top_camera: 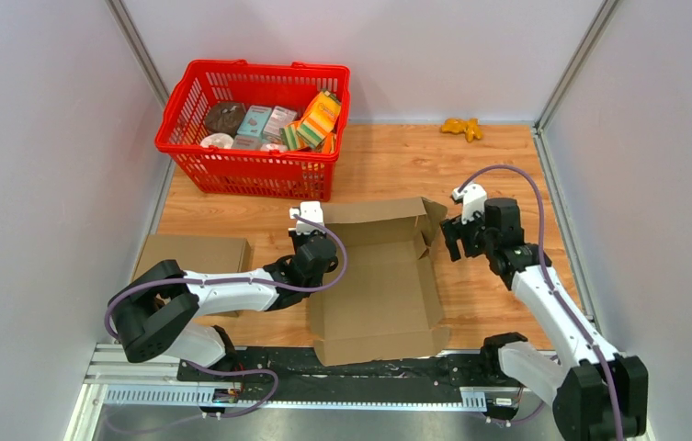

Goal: Fold the paper box

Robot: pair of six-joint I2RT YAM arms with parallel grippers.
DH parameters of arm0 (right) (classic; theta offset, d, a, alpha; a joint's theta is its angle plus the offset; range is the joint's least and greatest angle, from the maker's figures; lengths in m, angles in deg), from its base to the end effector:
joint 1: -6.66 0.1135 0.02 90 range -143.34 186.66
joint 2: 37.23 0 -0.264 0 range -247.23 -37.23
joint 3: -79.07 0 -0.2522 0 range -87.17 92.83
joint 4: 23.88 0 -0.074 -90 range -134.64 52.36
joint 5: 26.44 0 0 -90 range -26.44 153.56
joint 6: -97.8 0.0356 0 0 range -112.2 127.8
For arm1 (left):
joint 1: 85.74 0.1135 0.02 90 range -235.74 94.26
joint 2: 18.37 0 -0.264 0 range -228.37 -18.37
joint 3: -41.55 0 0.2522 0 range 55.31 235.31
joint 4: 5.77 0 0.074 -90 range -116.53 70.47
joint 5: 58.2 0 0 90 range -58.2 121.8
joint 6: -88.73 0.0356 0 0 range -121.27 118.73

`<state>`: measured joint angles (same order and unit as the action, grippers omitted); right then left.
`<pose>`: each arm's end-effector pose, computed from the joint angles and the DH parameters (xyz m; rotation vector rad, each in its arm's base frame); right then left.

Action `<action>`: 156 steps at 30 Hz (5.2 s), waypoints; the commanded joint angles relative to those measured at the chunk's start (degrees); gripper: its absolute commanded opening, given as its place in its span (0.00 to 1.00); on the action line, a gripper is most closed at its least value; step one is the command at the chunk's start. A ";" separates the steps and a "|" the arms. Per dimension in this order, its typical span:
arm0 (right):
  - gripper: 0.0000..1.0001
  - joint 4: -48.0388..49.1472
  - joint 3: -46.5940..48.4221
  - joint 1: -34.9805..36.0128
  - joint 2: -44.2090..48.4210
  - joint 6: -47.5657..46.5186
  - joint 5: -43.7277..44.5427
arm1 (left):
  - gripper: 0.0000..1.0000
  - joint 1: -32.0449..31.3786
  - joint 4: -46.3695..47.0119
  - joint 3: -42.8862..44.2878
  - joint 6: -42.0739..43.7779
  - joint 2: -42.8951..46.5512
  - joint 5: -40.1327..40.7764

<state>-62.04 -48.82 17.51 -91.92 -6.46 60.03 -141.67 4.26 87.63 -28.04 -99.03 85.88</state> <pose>0.1983 0.0402 0.2461 -0.5271 2.2188 0.0391 0.1758 -0.2084 0.1914 -0.1135 1.8141 -0.0715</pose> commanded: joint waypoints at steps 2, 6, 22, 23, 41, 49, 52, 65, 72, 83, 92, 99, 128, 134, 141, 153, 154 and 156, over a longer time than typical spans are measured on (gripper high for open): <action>0.77 11.73 -2.04 -0.13 -1.64 -11.66 -19.89 | 0.00 -0.42 -0.50 0.21 -0.83 0.51 -2.14; 0.74 16.49 -3.98 -0.04 -3.30 -14.21 -25.65 | 0.00 -0.50 -0.33 0.03 -0.83 0.59 -2.05; 0.48 26.07 -4.07 5.14 -10.70 -13.17 -28.93 | 0.00 -0.50 -0.15 0.20 -0.66 0.24 -2.05; 0.53 27.38 -4.16 6.19 -10.78 -10.90 -26.64 | 0.00 -0.50 -0.24 0.38 -0.66 0.16 -2.14; 0.34 26.60 0.59 12.96 -18.51 21.65 -9.54 | 0.00 -0.42 -0.85 0.82 -0.57 -0.11 -2.14; 0.52 19.22 1.20 15.16 -17.99 11.89 -11.68 | 0.00 -0.42 -0.85 0.73 -0.66 0.07 -2.14; 0.33 19.12 1.99 15.07 -19.83 12.94 -14.82 | 0.00 -0.42 -0.85 0.73 -0.66 -0.11 -2.14; 0.35 23.43 4.01 15.60 -20.89 46.58 -10.53 | 0.00 -0.50 -1.03 0.82 -0.66 -0.11 -2.05; 0.52 14.39 5.60 17.45 -20.80 32.74 -3.16 | 0.00 -0.42 -1.12 0.91 -0.66 -0.11 -2.23; 0.58 29.49 4.18 21.49 -25.97 22.34 8.79 | 0.00 -0.50 -1.29 1.17 -0.57 -0.46 -2.14; 0.22 39.68 2.53 28.26 -31.69 24.54 25.65 | 0.00 -0.50 -1.03 0.91 -0.66 -0.28 -2.14; 0.00 52.00 -1.00 32.73 -36.53 25.25 37.26 | 0.00 -0.50 -0.94 0.56 -0.75 -0.11 -2.14; 0.00 56.31 -4.60 30.54 -33.89 25.68 40.35 | 0.00 -0.50 -0.15 -0.41 -1.36 0.86 -1.18; 0.47 52.90 -2.76 30.46 -34.26 28.76 36.67 | 0.00 -0.42 -1.29 -0.76 -2.33 1.91 -1.17; 1.00 27.27 -2.76 30.63 -20.55 32.27 35.26 | 0.53 -0.42 -9.36 -3.66 -7.33 12.35 -9.85; 1.00 -9.13 -2.14 30.02 0.29 49.56 28.40 | 0.64 1.16 -43.80 -4.72 -13.30 43.89 -28.49; 1.00 -12.65 -1.62 29.23 0.47 51.86 28.75 | 0.64 1.77 -46.27 -3.06 -13.92 44.97 -30.60; 1.00 -19.33 0.14 23.30 -0.58 53.99 22.64 | 0.63 4.22 -50.24 -1.39 -14.02 46.82 -40.13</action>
<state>-64.58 -52.21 47.33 -92.29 38.74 88.66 -140.59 -31.78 82.21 -38.81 -55.49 60.13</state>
